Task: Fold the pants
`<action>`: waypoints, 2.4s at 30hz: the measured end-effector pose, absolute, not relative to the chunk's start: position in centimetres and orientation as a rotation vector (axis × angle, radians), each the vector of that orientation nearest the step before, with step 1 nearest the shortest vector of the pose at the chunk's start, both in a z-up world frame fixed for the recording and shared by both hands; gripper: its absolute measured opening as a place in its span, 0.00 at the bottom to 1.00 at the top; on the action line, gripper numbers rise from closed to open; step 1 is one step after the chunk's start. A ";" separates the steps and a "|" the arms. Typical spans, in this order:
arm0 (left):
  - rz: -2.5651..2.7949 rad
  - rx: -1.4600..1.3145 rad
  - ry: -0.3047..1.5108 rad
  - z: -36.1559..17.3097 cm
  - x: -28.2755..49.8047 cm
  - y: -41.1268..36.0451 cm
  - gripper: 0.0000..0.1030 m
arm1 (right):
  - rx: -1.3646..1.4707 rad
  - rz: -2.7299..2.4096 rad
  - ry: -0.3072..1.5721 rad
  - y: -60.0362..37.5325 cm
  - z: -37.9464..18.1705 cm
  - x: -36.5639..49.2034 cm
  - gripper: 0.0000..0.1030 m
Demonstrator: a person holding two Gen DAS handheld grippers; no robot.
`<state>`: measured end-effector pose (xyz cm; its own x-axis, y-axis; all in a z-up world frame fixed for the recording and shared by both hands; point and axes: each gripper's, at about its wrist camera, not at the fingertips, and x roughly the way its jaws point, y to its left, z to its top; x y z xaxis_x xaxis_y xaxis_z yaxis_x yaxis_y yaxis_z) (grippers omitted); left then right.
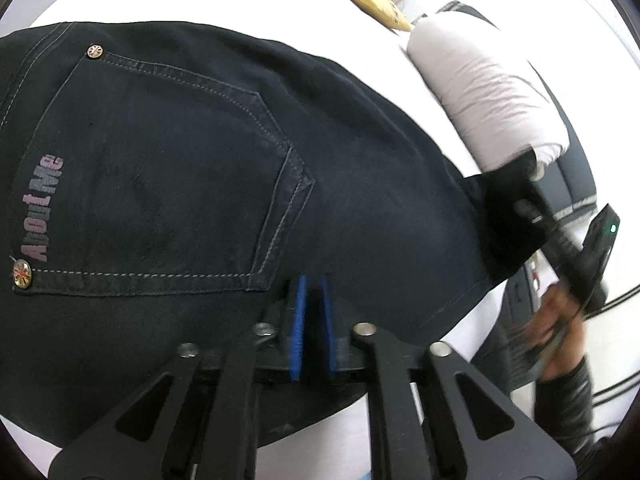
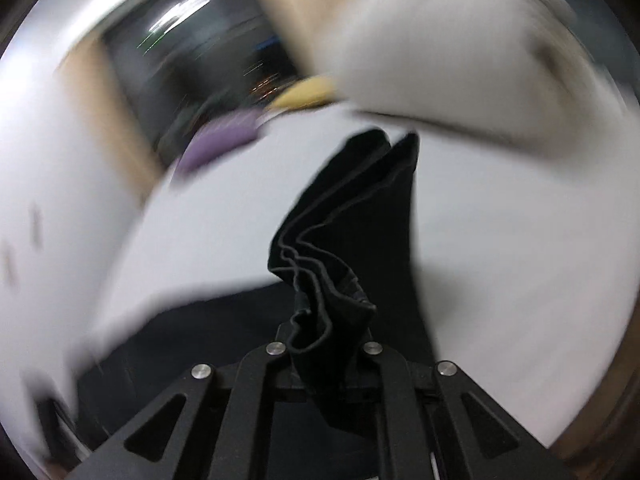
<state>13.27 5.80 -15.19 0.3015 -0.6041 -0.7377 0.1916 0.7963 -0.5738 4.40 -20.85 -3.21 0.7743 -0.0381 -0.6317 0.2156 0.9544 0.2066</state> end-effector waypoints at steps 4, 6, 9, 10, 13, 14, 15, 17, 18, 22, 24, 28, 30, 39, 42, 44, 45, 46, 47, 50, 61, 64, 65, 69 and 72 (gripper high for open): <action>-0.586 -0.484 1.110 -13.7 13.3 5.9 0.76 | -0.010 -0.095 0.863 -13.7 -8.5 7.7 0.09; -0.588 -0.501 1.103 -13.2 13.5 5.9 0.81 | -0.033 -0.120 0.897 -12.9 -10.5 8.0 0.10; -0.604 -0.572 1.138 -13.6 14.4 5.7 0.81 | -0.068 -0.123 0.880 -12.7 -10.6 7.9 0.09; -0.610 -0.592 1.151 -13.7 14.7 5.5 0.81 | -0.081 -0.125 0.878 -12.7 -10.5 7.8 0.09; -0.648 -0.633 1.167 -13.4 15.5 4.6 0.81 | -0.106 -0.137 0.845 -12.1 -9.4 7.8 0.09; -0.667 -0.645 1.165 -13.1 15.9 4.2 0.81 | -0.124 -0.140 0.829 -11.8 -8.8 7.5 0.10; -0.689 -0.658 1.169 -12.8 16.4 3.5 0.81 | -0.154 -0.141 0.816 -11.0 -8.2 7.4 0.10; -0.726 -0.679 1.186 -12.5 17.5 2.3 0.81 | -0.179 -0.131 0.798 -9.6 -7.7 7.2 0.10; -0.735 -0.684 1.194 -12.5 17.9 1.9 0.81 | -0.193 -0.123 0.785 -8.8 -7.4 6.9 0.10; -0.762 -0.682 1.235 -12.2 20.2 -0.1 0.81 | -0.266 -0.090 0.768 -5.5 -7.2 6.3 0.10; -0.760 -0.668 1.254 -12.5 21.0 -0.6 0.81 | -0.287 -0.061 0.764 -4.0 -7.1 5.9 0.10; -0.754 -0.676 1.293 -13.6 21.3 -0.8 0.78 | -0.302 -0.004 0.766 -1.8 -6.9 5.4 0.10; -0.764 -0.697 1.317 -14.5 21.1 -0.4 0.58 | -0.311 0.013 0.766 -1.1 -7.0 5.3 0.10; -0.736 -0.692 1.280 -14.3 20.3 2.9 0.10 | -0.366 0.090 0.760 1.0 -6.8 5.2 0.11; -0.718 -0.683 1.263 -13.9 20.2 4.2 0.10 | -0.383 0.121 0.755 2.0 -6.8 5.1 0.11; -0.702 -0.684 1.255 -13.9 19.8 5.1 0.10 | -0.393 0.139 0.752 2.0 -7.0 5.2 0.11; -0.694 -0.682 1.251 -14.0 19.6 5.5 0.10 | -0.398 0.146 0.753 2.2 -7.1 5.2 0.11; -0.687 -0.684 1.250 -13.8 19.6 4.9 0.10 | -0.401 0.151 0.753 2.5 -7.1 5.3 0.11; -0.681 -0.687 1.250 -13.8 19.9 5.5 0.10 | -0.406 0.160 0.753 2.7 -7.2 5.3 0.11; -0.664 -0.693 1.252 -14.1 20.3 6.4 0.10 | -0.415 0.178 0.759 2.8 -7.4 5.8 0.11; -0.547 -0.625 1.275 -15.0 20.1 5.3 0.10 | -0.264 0.292 0.937 0.6 -10.0 8.5 0.41; -0.504 -0.566 1.245 -13.7 19.3 5.3 0.11 | -0.173 0.349 0.930 -1.5 -9.0 7.7 0.56; -0.467 -0.529 1.224 -13.0 19.0 5.6 0.11 | -0.145 0.375 0.924 -2.4 -8.5 7.5 0.56; -0.404 -0.375 1.111 -9.3 18.4 4.6 0.11 | 0.169 0.511 0.961 -9.2 -6.7 7.8 0.56; -0.433 -0.233 1.061 -7.7 18.1 1.2 0.11 | 0.394 0.556 0.965 -15.6 -6.2 8.8 0.50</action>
